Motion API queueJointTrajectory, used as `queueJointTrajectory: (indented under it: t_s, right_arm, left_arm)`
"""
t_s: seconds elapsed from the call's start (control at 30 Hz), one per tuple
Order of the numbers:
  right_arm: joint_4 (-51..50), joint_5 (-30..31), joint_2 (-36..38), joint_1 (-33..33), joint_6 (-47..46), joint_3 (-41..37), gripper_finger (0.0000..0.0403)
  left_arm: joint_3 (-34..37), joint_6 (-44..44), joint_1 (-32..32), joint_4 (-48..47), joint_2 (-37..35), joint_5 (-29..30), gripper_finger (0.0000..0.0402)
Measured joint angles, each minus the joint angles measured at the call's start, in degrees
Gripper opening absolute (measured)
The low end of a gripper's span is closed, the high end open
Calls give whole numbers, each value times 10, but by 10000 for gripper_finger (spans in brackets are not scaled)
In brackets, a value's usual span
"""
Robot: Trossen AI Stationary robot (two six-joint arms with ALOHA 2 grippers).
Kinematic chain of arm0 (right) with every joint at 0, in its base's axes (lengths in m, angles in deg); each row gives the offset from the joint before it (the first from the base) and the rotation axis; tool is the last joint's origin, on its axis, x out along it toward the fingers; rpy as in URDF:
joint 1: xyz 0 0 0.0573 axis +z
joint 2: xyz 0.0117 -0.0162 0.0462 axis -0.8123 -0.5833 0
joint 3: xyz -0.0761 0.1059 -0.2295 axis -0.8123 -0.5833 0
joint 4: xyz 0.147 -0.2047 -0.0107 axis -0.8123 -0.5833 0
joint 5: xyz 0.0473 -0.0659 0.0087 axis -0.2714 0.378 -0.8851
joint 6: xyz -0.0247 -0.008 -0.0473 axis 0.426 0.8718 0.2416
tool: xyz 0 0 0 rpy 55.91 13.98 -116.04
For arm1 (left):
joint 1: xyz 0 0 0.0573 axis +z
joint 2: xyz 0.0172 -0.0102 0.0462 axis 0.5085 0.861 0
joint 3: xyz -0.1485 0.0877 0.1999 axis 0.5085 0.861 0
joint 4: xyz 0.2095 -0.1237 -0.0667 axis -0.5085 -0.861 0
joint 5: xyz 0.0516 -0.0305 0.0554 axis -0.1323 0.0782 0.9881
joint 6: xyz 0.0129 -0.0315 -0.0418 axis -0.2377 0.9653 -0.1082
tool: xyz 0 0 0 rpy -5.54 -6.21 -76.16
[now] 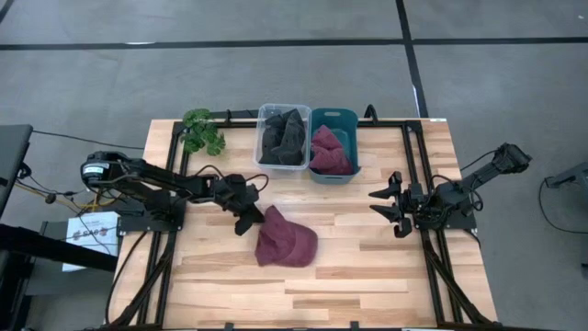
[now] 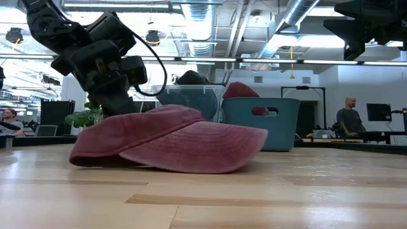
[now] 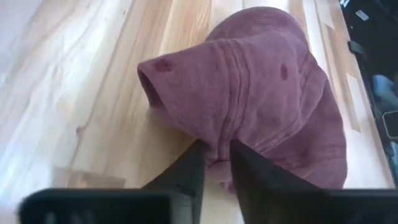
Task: Pick & Place hat
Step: Put the red cap into the blue bin
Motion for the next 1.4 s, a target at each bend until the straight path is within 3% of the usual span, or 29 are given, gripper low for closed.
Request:
queueJointTrajectory:
  t_s: [0.2, 0.57, 0.77, 1.4]
  right_arm:
    - [0, 0, 0, 0, 0, 0, 161]
    - [0, 0, 0, 0, 0, 0, 161]
    - [0, 0, 0, 0, 0, 0, 161]
    - [0, 0, 0, 0, -11, 0, 161]
  left_arm:
    - [-8, -62, 0, 1, 0, -20, 9]
    - [-9, -81, 0, 11, 0, -24, 8]
    - [-9, -84, 0, 17, 0, -65, 9]
    - [-9, -84, 0, 31, -1, -66, 13]
